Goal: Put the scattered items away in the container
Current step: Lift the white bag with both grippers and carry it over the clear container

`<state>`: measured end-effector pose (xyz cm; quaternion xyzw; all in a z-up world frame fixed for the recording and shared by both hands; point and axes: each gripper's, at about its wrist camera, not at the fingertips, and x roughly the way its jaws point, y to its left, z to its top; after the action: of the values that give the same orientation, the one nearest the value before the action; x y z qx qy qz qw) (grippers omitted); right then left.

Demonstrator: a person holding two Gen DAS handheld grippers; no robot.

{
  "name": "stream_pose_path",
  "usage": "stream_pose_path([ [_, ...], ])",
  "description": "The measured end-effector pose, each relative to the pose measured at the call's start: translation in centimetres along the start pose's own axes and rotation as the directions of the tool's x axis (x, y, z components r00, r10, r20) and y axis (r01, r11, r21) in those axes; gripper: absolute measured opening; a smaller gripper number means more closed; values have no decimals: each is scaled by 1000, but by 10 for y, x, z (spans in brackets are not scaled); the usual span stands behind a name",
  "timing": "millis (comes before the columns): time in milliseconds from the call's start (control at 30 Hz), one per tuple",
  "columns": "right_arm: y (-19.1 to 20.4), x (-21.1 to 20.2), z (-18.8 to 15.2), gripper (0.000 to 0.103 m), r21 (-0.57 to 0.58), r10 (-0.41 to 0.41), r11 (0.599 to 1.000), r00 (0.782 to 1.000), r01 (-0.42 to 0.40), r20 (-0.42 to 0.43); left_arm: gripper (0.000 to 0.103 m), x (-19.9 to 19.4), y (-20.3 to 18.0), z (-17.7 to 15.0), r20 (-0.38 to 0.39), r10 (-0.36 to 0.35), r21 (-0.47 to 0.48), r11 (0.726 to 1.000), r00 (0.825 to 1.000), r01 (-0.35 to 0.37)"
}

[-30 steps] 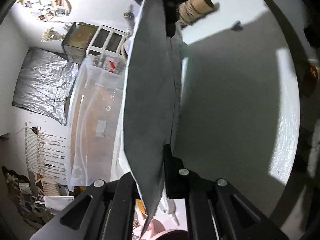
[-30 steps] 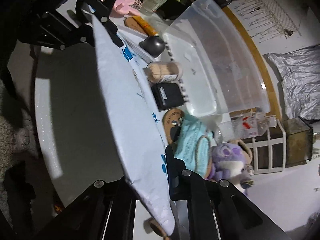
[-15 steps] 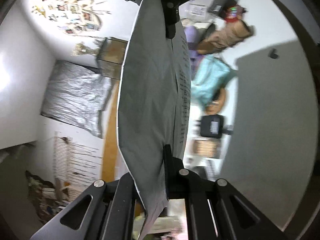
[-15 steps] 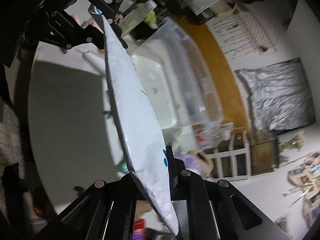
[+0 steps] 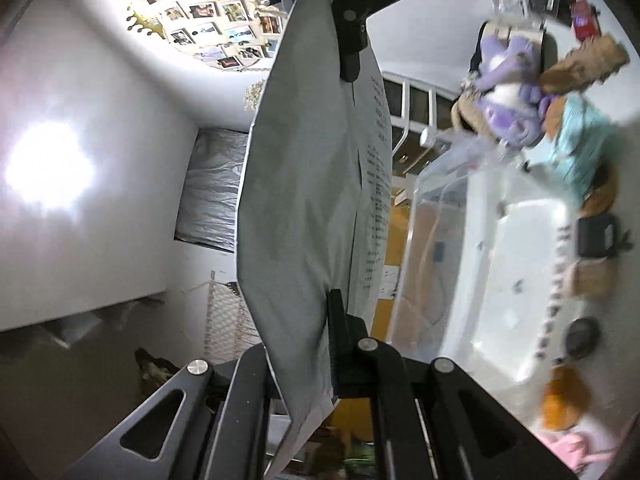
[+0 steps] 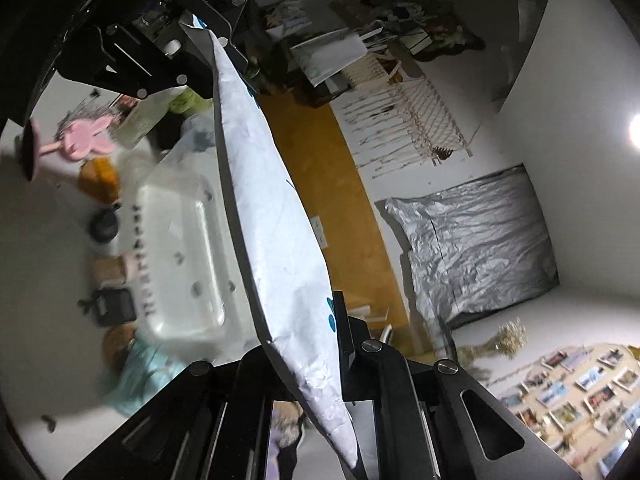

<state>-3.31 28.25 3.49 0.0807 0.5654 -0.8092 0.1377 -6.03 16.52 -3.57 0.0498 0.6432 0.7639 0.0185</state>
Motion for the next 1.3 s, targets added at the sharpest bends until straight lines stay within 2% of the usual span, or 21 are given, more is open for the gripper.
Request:
stream_pose_path([
  [200, -33, 66, 17, 7, 58, 104, 993, 994, -103, -13, 8, 67, 22, -20, -18, -88, 21, 996, 996, 88],
  [367, -41, 137, 21, 7, 141, 248, 961, 967, -239, -55, 8, 122, 17, -37, -32, -225, -28, 974, 974, 224],
  [533, -36, 211, 14, 7, 189, 379, 915, 919, -356, -108, 8, 173, -13, -52, -51, -370, -31, 929, 928, 368],
  [667, -20, 262, 5, 7, 223, 482, 867, 862, -446, -153, 8, 206, -39, -62, -58, -479, -68, 877, 876, 476],
  [833, 3, 315, -4, 7, 254, 576, 813, 790, -525, -211, 8, 239, -85, -68, -71, -574, -24, 819, 816, 574],
  [867, 7, 324, -6, 7, 257, 586, 807, 779, -533, -223, 8, 244, -91, -69, -74, -581, -10, 813, 811, 582],
  [900, 10, 332, -7, 7, 258, 594, 802, 770, -539, -234, 8, 249, -96, -71, -76, -587, 3, 808, 806, 589],
  [1000, 19, 356, -10, 7, 231, 588, 808, 765, -541, -264, 8, 264, -108, -73, -79, -592, 39, 802, 802, 596],
  [1033, 22, 364, -11, 7, 225, 590, 807, 759, -546, -275, 8, 270, -110, -74, -86, -602, 42, 794, 794, 607],
  [1100, 28, 380, -12, 7, 230, 609, 793, 734, -564, -301, 8, 279, -113, -76, -101, -627, 52, 772, 773, 633],
  [1200, 38, 399, -15, 7, 233, 634, 772, 697, -591, -335, 8, 291, -121, -79, -121, -675, 68, 726, 728, 684],
  [1300, 52, 405, -15, 7, 226, 626, 778, 689, -586, -366, 8, 297, -128, -82, -134, -701, 67, 698, 700, 713],
])
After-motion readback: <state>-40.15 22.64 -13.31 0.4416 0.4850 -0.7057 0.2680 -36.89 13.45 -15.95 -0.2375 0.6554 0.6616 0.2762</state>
